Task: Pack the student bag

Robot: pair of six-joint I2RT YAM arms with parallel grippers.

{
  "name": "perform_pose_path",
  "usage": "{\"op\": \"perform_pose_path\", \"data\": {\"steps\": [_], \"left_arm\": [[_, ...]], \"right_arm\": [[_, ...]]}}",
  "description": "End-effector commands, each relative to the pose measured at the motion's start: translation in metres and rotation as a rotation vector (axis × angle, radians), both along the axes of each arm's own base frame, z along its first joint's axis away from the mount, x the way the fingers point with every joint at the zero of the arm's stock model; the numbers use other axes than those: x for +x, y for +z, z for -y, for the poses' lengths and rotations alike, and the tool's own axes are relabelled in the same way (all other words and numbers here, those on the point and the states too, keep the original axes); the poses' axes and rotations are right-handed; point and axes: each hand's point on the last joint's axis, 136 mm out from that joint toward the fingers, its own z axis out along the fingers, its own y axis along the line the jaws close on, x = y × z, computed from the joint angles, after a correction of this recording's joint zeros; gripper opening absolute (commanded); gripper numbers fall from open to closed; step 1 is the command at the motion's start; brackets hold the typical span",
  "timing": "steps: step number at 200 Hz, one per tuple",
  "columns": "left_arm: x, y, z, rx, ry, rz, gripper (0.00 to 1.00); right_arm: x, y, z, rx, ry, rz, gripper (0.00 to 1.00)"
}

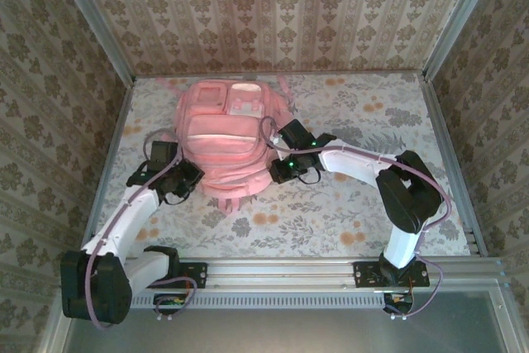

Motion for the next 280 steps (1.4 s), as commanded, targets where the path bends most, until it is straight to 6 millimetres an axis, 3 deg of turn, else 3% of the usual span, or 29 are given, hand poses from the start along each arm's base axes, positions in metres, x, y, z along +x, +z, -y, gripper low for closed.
{"op": "perform_pose_path", "data": {"steps": [1, 20, 46, 119, 152, 236, 280], "left_arm": [[0.006, 0.014, -0.002, 0.018, -0.076, -0.010, 0.36], [0.003, 0.021, 0.011, -0.037, -0.125, -0.023, 0.53], [-0.007, 0.038, 0.028, -0.055, -0.149, 0.009, 0.62], [-0.024, 0.039, 0.099, -0.207, -0.083, -0.025, 0.69], [-0.020, 0.031, 0.107, -0.191, -0.011, -0.056, 0.70], [-0.005, 0.002, 0.099, -0.093, 0.119, -0.096, 0.61], [0.003, -0.004, 0.090, -0.045, 0.113, -0.084, 0.31]], "right_arm": [[-0.008, -0.001, -0.025, 0.058, 0.004, -0.051, 0.00], [-0.011, -0.004, -0.042, 0.086, 0.007, -0.062, 0.00], [-0.011, -0.004, -0.052, 0.123, -0.006, -0.070, 0.00], [-0.009, -0.010, -0.052, 0.127, -0.018, -0.067, 0.00], [-0.009, -0.012, -0.051, 0.128, -0.019, -0.065, 0.00], [-0.008, -0.014, -0.050, 0.137, -0.021, -0.057, 0.00], [-0.005, -0.010, -0.048, 0.118, -0.023, -0.039, 0.00]]}}
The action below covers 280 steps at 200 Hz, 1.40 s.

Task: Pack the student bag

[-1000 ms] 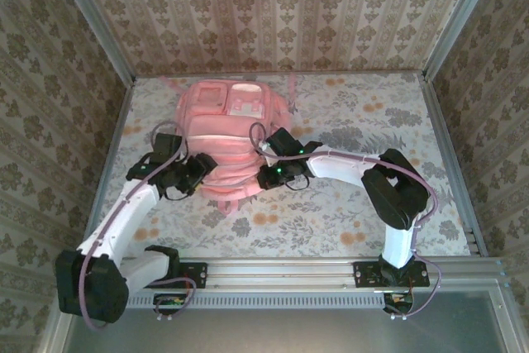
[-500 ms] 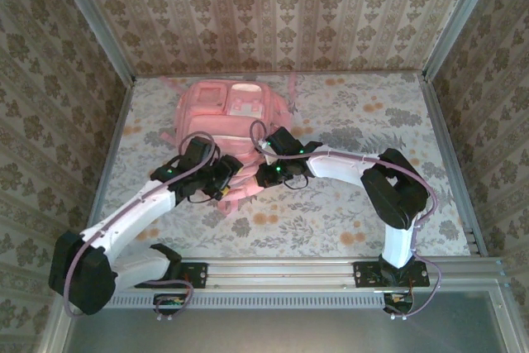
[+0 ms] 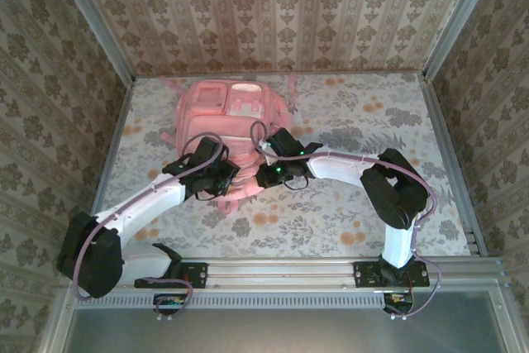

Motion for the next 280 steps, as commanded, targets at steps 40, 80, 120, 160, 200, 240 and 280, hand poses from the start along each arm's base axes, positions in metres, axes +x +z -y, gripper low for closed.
{"op": "perform_pose_path", "data": {"steps": [40, 80, 120, 160, 200, 240, 280], "left_arm": [[0.013, -0.005, -0.021, 0.055, 0.037, 0.020, 0.14], [0.008, -0.001, -0.035, 0.096, 0.000, 0.032, 0.00], [-0.007, -0.003, -0.055, 0.132, -0.020, 0.025, 0.00], [-0.020, -0.006, -0.078, 0.149, -0.003, 0.018, 0.00], [-0.028, -0.002, -0.089, 0.149, -0.010, 0.025, 0.00], [-0.035, -0.007, -0.093, 0.143, -0.020, 0.017, 0.00], [-0.036, -0.010, -0.094, 0.130, -0.018, 0.012, 0.00]], "right_arm": [[0.002, 0.005, 0.000, -0.011, 0.002, 0.010, 0.00], [0.001, 0.004, 0.009, -0.072, 0.017, 0.028, 0.00], [0.000, -0.001, 0.020, -0.149, 0.040, 0.040, 0.00], [0.001, -0.003, 0.029, -0.211, 0.066, 0.060, 0.00], [0.005, -0.002, 0.036, -0.235, 0.066, 0.070, 0.00], [0.024, 0.000, 0.046, -0.237, 0.023, 0.073, 0.00], [0.046, -0.005, 0.061, -0.236, -0.034, 0.053, 0.00]]}}
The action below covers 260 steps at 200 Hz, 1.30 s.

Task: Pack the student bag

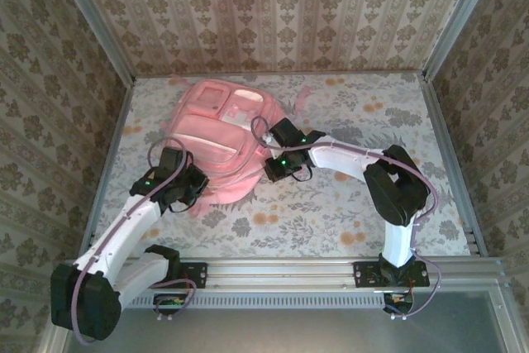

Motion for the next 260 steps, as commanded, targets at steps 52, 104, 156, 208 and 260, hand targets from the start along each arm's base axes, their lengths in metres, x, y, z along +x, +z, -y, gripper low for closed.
{"op": "perform_pose_path", "data": {"steps": [52, 104, 156, 208, 260], "left_arm": [[-0.013, -0.013, -0.004, 0.035, -0.045, -0.051, 0.00], [0.013, 0.016, 0.047, -0.065, -0.295, 0.058, 0.31], [0.018, 0.079, 0.077, -0.015, -0.547, 0.323, 0.71], [0.021, 0.128, 0.073, 0.042, -0.632, 0.550, 1.00], [0.048, 0.148, 0.028, 0.239, -0.530, 0.579, 1.00]], "right_arm": [[0.039, -0.012, 0.029, -0.033, -0.109, -0.020, 0.00], [0.061, -0.014, 0.056, -0.064, -0.199, -0.014, 0.00], [0.077, -0.016, 0.107, -0.135, -0.292, -0.011, 0.00], [0.078, -0.013, 0.157, -0.219, -0.305, -0.007, 0.00], [0.078, 0.017, 0.157, -0.159, -0.309, 0.076, 0.64]]}}
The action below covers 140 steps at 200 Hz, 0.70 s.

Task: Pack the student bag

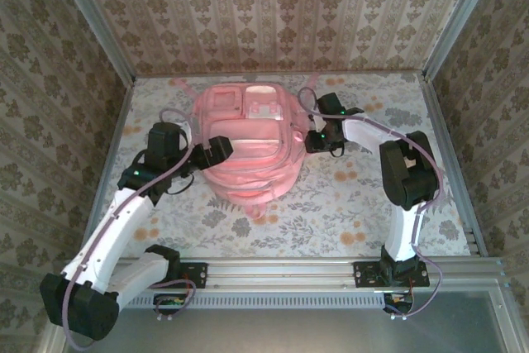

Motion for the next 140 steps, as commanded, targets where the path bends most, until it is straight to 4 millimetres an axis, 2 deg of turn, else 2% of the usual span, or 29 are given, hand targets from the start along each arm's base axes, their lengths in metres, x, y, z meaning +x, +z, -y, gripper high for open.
{"op": "perform_pose_path", "data": {"steps": [1, 11, 18, 21, 36, 49, 53, 57, 67, 79, 95, 104, 111, 124, 140], "left_arm": [[0.015, 0.024, -0.024, 0.115, 0.053, 0.102, 1.00], [0.021, 0.028, -0.041, 0.189, 0.127, 0.115, 1.00], [0.025, 0.033, -0.052, 0.239, 0.168, 0.137, 1.00], [0.027, 0.035, -0.056, 0.256, 0.176, 0.150, 1.00], [0.036, 0.046, -0.064, 0.341, 0.173, 0.268, 1.00], [0.047, 0.050, -0.073, 0.407, 0.203, 0.371, 1.00], [0.050, 0.049, -0.076, 0.429, 0.214, 0.401, 1.00], [0.053, 0.047, -0.079, 0.456, 0.224, 0.424, 1.00], [0.060, 0.041, -0.092, 0.515, 0.288, 0.455, 1.00], [0.067, 0.032, -0.111, 0.591, 0.373, 0.479, 1.00], [0.072, 0.018, -0.122, 0.682, 0.377, 0.525, 1.00], [0.076, 0.003, -0.128, 0.733, 0.374, 0.530, 1.00], [0.079, -0.010, -0.135, 0.763, 0.388, 0.511, 1.00], [0.085, -0.039, -0.149, 0.780, 0.417, 0.454, 1.00], [0.089, -0.076, -0.161, 0.777, 0.430, 0.387, 1.00]], "right_arm": [[-0.009, 0.031, 0.008, -0.020, 0.005, 0.066, 0.65], [-0.014, 0.043, 0.011, -0.019, -0.001, 0.099, 0.76], [-0.011, 0.058, 0.011, 0.000, -0.009, 0.160, 0.97], [-0.012, 0.063, 0.011, 0.005, -0.015, 0.178, 0.99], [-0.017, 0.092, 0.013, 0.052, -0.029, 0.279, 1.00], [-0.023, 0.126, 0.016, 0.097, -0.056, 0.409, 1.00], [-0.025, 0.131, 0.017, 0.109, -0.060, 0.440, 1.00], [-0.029, 0.150, 0.020, 0.127, -0.066, 0.501, 1.00], [-0.038, 0.176, 0.026, 0.139, -0.074, 0.605, 1.00], [-0.048, 0.203, 0.044, 0.114, -0.126, 0.720, 1.00], [-0.059, 0.230, 0.074, 0.038, -0.225, 0.869, 1.00], [-0.062, 0.238, 0.091, -0.021, -0.275, 0.946, 1.00], [-0.063, 0.237, 0.099, -0.078, -0.268, 1.006, 1.00], [-0.064, 0.224, 0.104, -0.167, -0.208, 1.107, 1.00], [-0.067, 0.196, 0.114, -0.219, -0.195, 1.167, 1.00]]}}
